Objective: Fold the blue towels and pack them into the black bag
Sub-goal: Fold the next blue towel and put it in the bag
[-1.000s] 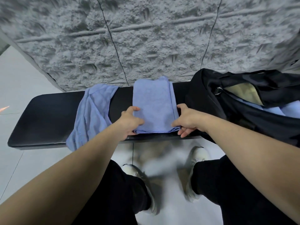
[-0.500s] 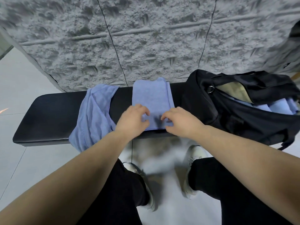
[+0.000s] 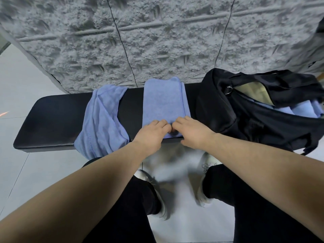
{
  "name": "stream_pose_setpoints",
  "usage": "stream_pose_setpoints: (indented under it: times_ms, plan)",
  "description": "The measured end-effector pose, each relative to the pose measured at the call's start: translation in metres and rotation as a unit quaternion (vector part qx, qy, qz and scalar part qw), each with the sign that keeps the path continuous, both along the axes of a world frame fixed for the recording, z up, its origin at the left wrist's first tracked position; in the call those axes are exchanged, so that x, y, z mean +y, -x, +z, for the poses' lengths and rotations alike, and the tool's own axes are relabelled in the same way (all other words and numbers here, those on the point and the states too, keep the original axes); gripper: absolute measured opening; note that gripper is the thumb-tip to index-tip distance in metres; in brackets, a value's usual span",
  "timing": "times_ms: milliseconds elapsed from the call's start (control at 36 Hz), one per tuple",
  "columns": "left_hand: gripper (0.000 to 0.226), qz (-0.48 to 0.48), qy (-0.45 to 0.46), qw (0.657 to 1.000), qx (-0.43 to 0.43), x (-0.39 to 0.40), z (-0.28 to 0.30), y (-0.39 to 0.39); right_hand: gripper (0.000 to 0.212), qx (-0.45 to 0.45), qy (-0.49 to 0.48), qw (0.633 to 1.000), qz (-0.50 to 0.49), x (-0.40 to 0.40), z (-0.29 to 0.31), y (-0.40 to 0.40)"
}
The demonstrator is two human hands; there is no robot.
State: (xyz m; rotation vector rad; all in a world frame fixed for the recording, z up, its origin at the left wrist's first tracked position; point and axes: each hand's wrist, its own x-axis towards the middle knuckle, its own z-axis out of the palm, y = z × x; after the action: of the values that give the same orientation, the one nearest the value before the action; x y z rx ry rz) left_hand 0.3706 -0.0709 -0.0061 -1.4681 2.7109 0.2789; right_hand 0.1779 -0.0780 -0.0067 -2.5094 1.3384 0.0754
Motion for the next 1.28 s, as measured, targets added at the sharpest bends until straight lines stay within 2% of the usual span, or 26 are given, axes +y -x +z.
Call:
stream_pose_setpoints:
  times_ms: [111, 222, 333, 472, 556, 639, 694, 778, 861, 917, 972, 1056, 1167, 1222, 1278]
  plan:
    - [0.048, 0.009, 0.04, 0.999, -0.017, 0.004, -0.004, 0.004, 0.038, 0.008, 0.018, 1.0, -0.012, 0.003, -0.003, -0.002]
    - [0.048, 0.036, 0.01, 0.999, -0.009, 0.003, -0.003, 0.006, 0.035, -0.022, -0.025, 0.999, -0.029, 0.001, -0.002, 0.001]
    - [0.038, 0.068, -0.049, 0.995, 0.054, 0.0, -0.003, 0.005, 0.028, -0.06, -0.064, 0.994, -0.068, -0.002, 0.0, 0.007]
    - [0.018, 0.156, -0.085, 0.974, 0.141, -0.005, -0.002, 0.0, 0.024, -0.091, -0.083, 0.987, -0.105, -0.005, 0.003, 0.015]
    - [0.017, 0.172, -0.114, 0.964, 0.166, -0.005, 0.0, -0.002, 0.024, -0.081, -0.065, 0.991, -0.085, -0.006, 0.001, 0.015]
    - [0.028, 0.177, -0.135, 0.962, 0.159, -0.007, 0.002, -0.002, 0.029, -0.073, -0.054, 0.995, -0.043, -0.005, -0.003, 0.012]
    - [0.035, 0.154, -0.138, 0.968, 0.142, -0.008, 0.003, -0.001, 0.024, -0.065, -0.038, 0.997, -0.021, -0.005, -0.005, 0.009]
    - [0.026, 0.112, -0.128, 0.979, 0.11, -0.007, 0.004, -0.002, 0.014, -0.076, -0.025, 0.996, -0.049, -0.007, -0.006, 0.007]
    - [0.024, 0.119, -0.113, 0.98, 0.112, -0.007, 0.004, -0.005, 0.018, -0.091, -0.025, 0.994, -0.058, -0.009, -0.002, 0.009]
    - [0.028, 0.144, -0.103, 0.975, 0.133, -0.006, 0.005, -0.008, 0.026, -0.101, -0.006, 0.994, -0.038, -0.007, -0.001, 0.009]
    - [0.022, 0.154, -0.079, 0.973, 0.153, -0.005, 0.009, -0.009, 0.028, -0.093, 0.039, 0.995, 0.004, -0.005, -0.001, 0.008]
    - [0.014, 0.11, -0.042, 0.977, 0.176, -0.004, 0.016, -0.011, 0.027, -0.053, 0.067, 0.995, 0.051, -0.003, -0.005, 0.004]
    - [0.017, 0.054, -0.034, 0.997, 0.034, -0.001, 0.01, -0.021, 0.022, -0.002, 0.057, 0.997, 0.049, -0.001, -0.008, 0.004]
    - [0.01, 0.049, -0.021, 0.999, 0.009, 0.001, 0.008, -0.025, 0.018, -0.001, 0.058, 0.998, 0.033, -0.002, -0.006, 0.005]
    - [0.018, 0.036, -0.001, 0.999, -0.03, 0.001, 0.008, -0.027, 0.014, -0.007, 0.053, 0.998, 0.019, -0.003, -0.003, 0.008]
